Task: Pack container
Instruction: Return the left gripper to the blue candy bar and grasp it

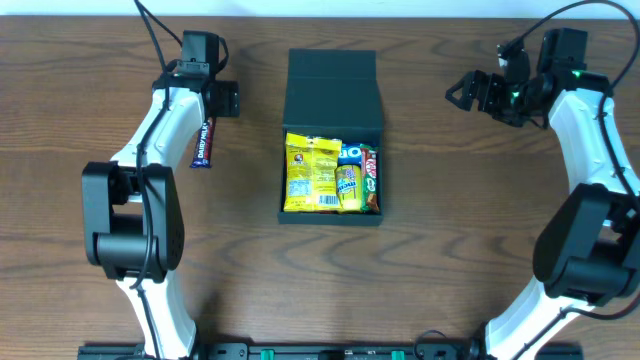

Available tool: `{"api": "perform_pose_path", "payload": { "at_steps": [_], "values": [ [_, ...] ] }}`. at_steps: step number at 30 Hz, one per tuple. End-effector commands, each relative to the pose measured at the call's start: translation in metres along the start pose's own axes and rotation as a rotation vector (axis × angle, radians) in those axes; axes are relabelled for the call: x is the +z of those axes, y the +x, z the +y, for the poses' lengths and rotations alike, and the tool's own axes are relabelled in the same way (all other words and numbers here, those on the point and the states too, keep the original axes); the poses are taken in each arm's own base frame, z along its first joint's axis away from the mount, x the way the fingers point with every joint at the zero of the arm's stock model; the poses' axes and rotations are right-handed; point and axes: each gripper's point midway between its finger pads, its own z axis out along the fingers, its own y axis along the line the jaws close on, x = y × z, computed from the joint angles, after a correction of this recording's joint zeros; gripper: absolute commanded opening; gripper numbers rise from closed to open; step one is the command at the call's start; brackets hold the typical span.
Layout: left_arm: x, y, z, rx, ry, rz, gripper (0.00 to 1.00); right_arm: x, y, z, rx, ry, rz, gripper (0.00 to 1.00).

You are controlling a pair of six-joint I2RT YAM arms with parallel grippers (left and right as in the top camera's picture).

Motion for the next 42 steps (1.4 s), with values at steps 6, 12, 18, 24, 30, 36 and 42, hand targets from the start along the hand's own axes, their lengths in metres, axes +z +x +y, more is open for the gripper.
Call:
{"api": "perform_pose_path", "payload": {
  "at_steps": [6, 12, 18, 24, 30, 36, 42],
  "values": [
    [0.038, 0.028, -0.02, 0.127, 0.084, 0.091, 0.92, -0.014, -0.01, 0.004, 0.01, -0.004, -0.04, 0.99],
    [0.046, 0.035, -0.022, 0.131, 0.084, 0.113, 0.86, -0.014, -0.009, 0.004, 0.023, -0.004, -0.038, 0.99],
    [0.048, 0.039, -0.022, 0.128, 0.084, 0.127, 0.79, -0.014, -0.009, 0.004, 0.023, -0.004, -0.038, 0.99],
    [0.051, 0.042, -0.01, 0.032, 0.068, 0.144, 0.79, -0.014, -0.009, 0.004, 0.021, -0.005, -0.037, 0.99],
    [0.052, 0.043, -0.012, -0.018, 0.145, 0.153, 0.79, -0.013, -0.008, 0.005, 0.023, -0.005, -0.03, 0.99],
    [0.052, 0.044, -0.014, -0.018, 0.155, 0.154, 0.77, -0.013, -0.006, 0.005, 0.027, -0.004, -0.023, 0.99],
    [0.053, 0.046, -0.014, -0.019, 0.154, 0.155, 0.75, -0.013, -0.005, 0.005, 0.028, -0.004, -0.022, 0.99]
  ]
}}
